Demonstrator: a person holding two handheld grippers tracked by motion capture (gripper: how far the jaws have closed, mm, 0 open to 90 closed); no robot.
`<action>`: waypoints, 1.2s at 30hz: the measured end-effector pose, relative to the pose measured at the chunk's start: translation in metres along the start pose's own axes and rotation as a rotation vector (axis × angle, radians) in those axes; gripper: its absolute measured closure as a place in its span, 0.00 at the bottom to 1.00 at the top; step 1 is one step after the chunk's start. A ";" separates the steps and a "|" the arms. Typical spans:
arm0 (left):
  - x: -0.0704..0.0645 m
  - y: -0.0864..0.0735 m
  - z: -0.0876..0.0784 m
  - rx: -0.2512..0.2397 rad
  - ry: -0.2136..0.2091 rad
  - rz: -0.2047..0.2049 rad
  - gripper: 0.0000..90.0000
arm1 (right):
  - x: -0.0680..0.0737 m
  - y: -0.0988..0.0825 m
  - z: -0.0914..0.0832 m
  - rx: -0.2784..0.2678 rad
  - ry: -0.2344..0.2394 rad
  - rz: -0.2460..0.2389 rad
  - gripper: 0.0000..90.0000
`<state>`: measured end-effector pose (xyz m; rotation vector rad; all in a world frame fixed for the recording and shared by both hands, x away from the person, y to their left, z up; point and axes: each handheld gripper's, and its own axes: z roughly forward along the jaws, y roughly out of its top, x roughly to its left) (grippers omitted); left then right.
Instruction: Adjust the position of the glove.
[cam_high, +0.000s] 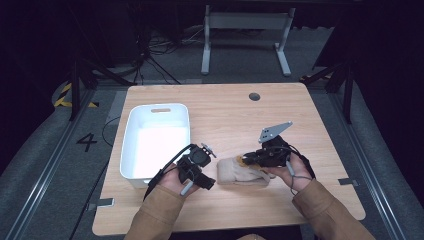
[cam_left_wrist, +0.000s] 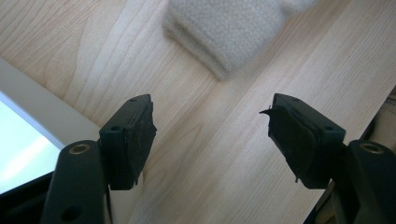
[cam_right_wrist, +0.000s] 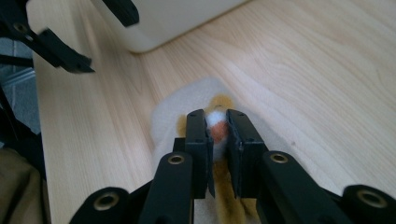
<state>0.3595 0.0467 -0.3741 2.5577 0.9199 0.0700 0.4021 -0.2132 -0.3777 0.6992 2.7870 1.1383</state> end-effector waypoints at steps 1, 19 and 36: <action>0.000 0.000 0.000 0.000 0.000 0.000 0.35 | 0.000 0.000 0.000 0.000 0.000 0.000 0.89; -0.002 0.005 0.005 0.005 -0.022 0.027 0.34 | -0.002 -0.011 0.024 0.112 -0.042 -0.011 0.86; -0.002 0.015 0.004 -0.039 -0.051 0.060 0.15 | -0.002 -0.013 -0.011 0.005 -0.098 0.016 0.58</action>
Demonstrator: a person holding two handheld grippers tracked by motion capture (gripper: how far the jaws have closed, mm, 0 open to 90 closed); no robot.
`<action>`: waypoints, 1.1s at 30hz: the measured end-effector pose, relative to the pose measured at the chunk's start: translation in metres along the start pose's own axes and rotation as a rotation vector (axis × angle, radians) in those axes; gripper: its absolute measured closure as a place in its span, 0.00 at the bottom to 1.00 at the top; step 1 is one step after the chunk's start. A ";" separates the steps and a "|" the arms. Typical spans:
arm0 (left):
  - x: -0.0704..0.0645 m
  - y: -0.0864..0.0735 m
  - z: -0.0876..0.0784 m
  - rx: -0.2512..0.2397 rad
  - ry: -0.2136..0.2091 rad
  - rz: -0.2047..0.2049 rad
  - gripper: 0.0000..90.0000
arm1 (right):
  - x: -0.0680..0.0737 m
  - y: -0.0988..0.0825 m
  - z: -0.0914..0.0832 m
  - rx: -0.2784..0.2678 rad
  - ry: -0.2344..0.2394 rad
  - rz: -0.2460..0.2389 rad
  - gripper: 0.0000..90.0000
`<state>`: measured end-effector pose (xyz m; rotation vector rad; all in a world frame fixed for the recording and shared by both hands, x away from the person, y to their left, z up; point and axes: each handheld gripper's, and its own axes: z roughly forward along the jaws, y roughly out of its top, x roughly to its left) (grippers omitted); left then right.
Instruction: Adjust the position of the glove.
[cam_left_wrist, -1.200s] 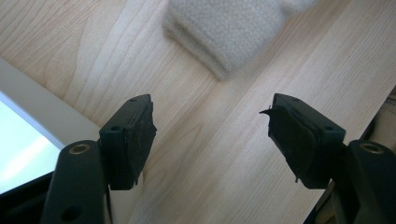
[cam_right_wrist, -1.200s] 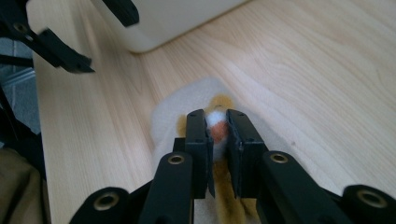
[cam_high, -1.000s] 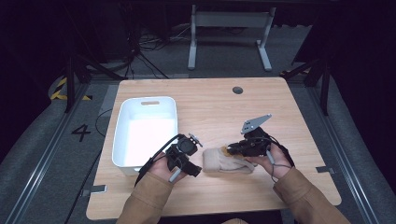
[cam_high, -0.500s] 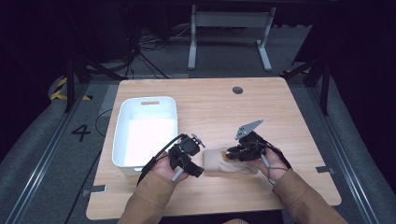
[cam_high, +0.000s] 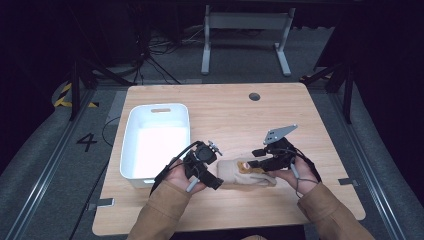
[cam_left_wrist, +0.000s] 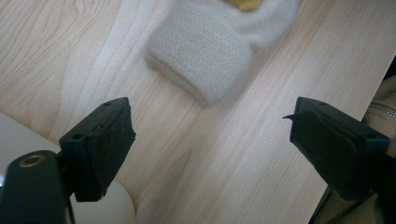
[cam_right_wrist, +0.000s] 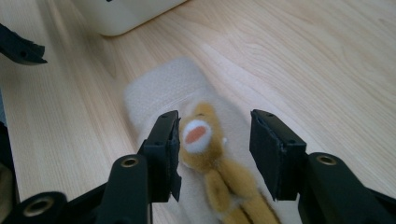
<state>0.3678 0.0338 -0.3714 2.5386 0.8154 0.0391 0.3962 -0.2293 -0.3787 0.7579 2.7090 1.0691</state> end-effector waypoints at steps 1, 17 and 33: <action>0.000 0.001 0.000 -0.003 -0.005 -0.001 0.14 | -0.001 0.000 -0.003 -0.008 -0.003 0.001 0.58; 0.002 0.006 0.000 -0.051 -0.015 -0.020 0.06 | -0.013 -0.009 -0.043 -0.151 -0.113 0.091 0.56; 0.002 0.013 0.004 -0.069 -0.019 -0.004 0.05 | -0.043 -0.037 -0.074 -0.180 -0.311 0.238 0.53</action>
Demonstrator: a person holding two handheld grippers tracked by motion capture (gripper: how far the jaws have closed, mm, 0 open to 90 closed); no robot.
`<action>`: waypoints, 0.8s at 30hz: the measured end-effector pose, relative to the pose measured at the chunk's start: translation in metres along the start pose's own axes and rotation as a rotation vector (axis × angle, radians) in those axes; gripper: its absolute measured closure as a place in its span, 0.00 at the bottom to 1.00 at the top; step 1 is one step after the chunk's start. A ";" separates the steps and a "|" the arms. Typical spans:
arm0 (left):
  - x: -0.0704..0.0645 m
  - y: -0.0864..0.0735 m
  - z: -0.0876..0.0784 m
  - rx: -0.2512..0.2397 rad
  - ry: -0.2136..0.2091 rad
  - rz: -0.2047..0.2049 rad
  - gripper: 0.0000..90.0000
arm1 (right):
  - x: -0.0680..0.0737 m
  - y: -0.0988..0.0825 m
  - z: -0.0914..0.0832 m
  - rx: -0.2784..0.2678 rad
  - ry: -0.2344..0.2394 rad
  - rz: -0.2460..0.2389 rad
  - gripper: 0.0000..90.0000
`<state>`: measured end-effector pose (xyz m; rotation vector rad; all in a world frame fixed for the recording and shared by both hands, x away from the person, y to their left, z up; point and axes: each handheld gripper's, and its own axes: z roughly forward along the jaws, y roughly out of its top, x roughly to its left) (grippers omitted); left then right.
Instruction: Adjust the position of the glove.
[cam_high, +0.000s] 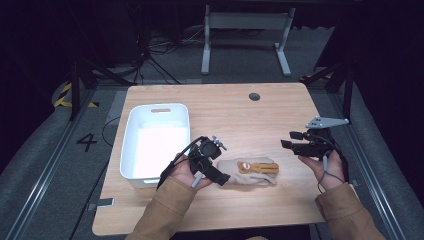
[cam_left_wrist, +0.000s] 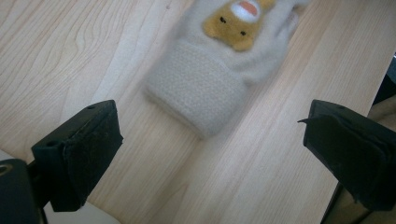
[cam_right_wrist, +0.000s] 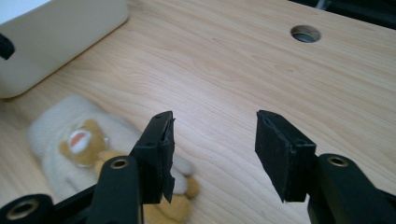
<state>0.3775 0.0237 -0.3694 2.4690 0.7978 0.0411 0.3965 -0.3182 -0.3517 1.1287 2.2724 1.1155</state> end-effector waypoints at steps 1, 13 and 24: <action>0.000 0.000 0.000 0.000 0.001 -0.001 0.05 | -0.003 -0.001 -0.001 0.002 -0.005 0.009 0.53; 0.002 0.003 0.005 -0.006 0.004 -0.022 0.06 | -0.040 -0.018 -0.006 0.073 -0.120 0.104 0.57; 0.004 0.003 0.012 -0.001 0.021 -0.008 0.07 | -0.064 -0.033 -0.003 0.148 -0.174 0.167 0.59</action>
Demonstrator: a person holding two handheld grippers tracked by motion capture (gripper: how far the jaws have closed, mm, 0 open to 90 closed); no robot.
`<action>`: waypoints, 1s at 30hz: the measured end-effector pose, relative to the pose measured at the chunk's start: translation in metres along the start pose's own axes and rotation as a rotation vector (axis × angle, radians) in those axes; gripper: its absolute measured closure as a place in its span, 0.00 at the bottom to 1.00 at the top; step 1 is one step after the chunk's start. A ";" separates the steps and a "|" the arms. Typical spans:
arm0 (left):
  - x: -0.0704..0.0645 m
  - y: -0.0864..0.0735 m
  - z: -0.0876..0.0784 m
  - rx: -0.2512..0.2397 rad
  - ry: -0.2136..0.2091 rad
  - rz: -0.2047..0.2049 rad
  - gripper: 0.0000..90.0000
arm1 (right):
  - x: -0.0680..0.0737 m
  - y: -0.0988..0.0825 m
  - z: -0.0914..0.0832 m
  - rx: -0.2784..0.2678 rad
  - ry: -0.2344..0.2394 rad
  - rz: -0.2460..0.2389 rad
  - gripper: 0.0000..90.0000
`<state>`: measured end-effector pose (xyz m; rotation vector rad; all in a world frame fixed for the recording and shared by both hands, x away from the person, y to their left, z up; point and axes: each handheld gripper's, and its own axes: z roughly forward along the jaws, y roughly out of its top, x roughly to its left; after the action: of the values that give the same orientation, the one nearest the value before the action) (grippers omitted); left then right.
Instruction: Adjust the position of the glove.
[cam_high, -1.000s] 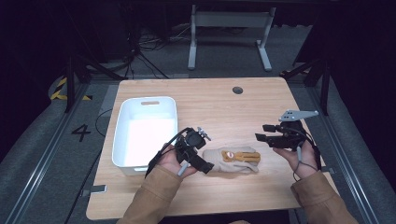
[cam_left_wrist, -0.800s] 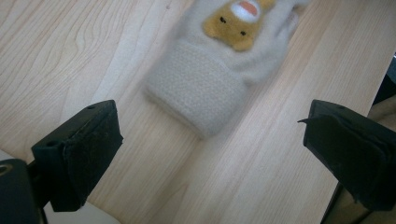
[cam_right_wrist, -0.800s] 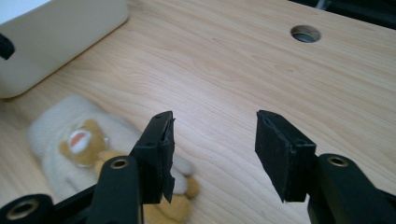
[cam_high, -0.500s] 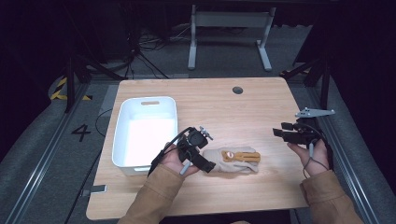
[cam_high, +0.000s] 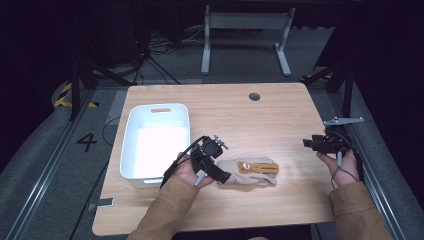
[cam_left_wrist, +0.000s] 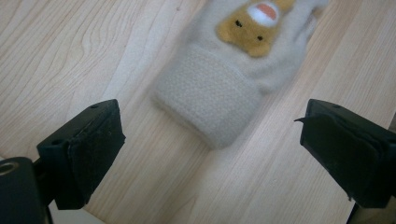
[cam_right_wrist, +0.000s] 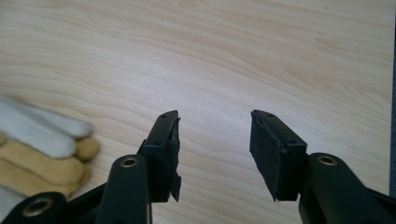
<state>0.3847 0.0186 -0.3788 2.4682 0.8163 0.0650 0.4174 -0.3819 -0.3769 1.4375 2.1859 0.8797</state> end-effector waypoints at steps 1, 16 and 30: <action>0.000 0.000 0.000 -0.007 -0.006 -0.001 0.07 | -0.002 -0.001 0.002 0.025 -0.003 0.009 0.59; -0.003 0.007 0.004 -0.046 -0.011 0.051 0.06 | -0.012 -0.012 0.005 0.077 -0.001 0.049 0.58; -0.009 0.015 0.013 -0.106 -0.063 0.187 0.00 | -0.013 -0.019 -0.002 0.056 0.020 0.042 0.58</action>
<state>0.3884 -0.0024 -0.3813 2.4267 0.5409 0.0952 0.4082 -0.3995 -0.3884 1.5125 2.2194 0.8570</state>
